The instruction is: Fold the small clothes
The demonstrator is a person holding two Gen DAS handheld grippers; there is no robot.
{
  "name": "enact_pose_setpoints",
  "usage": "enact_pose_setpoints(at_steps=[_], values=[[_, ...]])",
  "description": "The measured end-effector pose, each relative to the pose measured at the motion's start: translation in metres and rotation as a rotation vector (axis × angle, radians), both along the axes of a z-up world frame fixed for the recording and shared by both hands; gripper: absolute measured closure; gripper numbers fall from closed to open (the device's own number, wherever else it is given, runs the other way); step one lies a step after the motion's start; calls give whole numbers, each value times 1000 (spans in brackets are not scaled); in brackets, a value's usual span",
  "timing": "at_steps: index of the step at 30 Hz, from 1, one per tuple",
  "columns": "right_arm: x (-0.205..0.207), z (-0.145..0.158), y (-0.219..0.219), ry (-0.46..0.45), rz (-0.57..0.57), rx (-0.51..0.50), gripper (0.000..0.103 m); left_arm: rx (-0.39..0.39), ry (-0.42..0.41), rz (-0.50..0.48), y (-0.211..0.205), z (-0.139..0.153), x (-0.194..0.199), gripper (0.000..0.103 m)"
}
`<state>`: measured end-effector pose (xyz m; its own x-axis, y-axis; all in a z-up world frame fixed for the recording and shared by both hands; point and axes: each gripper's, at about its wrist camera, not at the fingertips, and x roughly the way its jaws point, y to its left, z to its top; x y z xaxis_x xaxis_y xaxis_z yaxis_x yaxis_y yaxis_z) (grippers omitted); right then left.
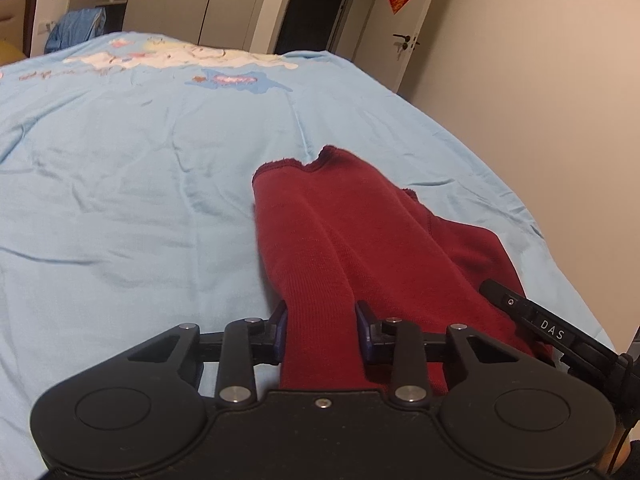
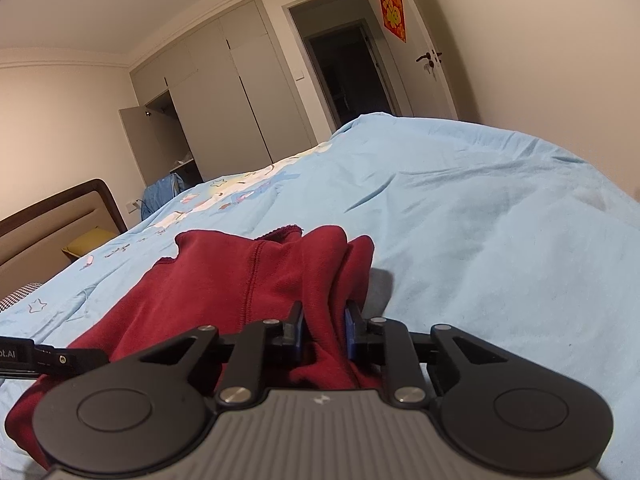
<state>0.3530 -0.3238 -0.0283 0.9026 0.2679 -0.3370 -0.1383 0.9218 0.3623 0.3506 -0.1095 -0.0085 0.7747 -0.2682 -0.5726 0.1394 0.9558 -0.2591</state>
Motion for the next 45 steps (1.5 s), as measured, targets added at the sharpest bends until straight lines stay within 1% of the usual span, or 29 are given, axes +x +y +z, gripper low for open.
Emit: enact_pose_setpoints(at_steps=[6,14,19,23,27,30,32,35,39,42,45], values=[[-11,12,7,-39,-2,-18,85,56,-61,-30,-4,11,-6,70],[-23,41,23,-125,24,19,86,120,-152,-66,-6,32,-16,71],[-20,56,50,-169,77,29,86,153,-203,-30,13,48,-20,71],[-5,62,80,-177,123,45,86,219,-240,21,35,58,-22,71],[15,65,117,-181,182,52,86,269,-259,87,60,63,-25,71],[31,60,139,-152,213,61,86,293,-261,138,80,62,-28,71],[39,55,151,-136,229,49,86,305,-250,164,91,57,-29,71],[47,44,162,-105,237,28,86,283,-205,178,106,44,-28,71],[55,28,157,-55,198,8,86,287,-165,199,112,25,-24,70],[60,17,150,-16,180,23,86,291,-147,208,114,15,-22,70],[62,8,150,5,175,25,86,314,-134,211,111,8,-16,68]])
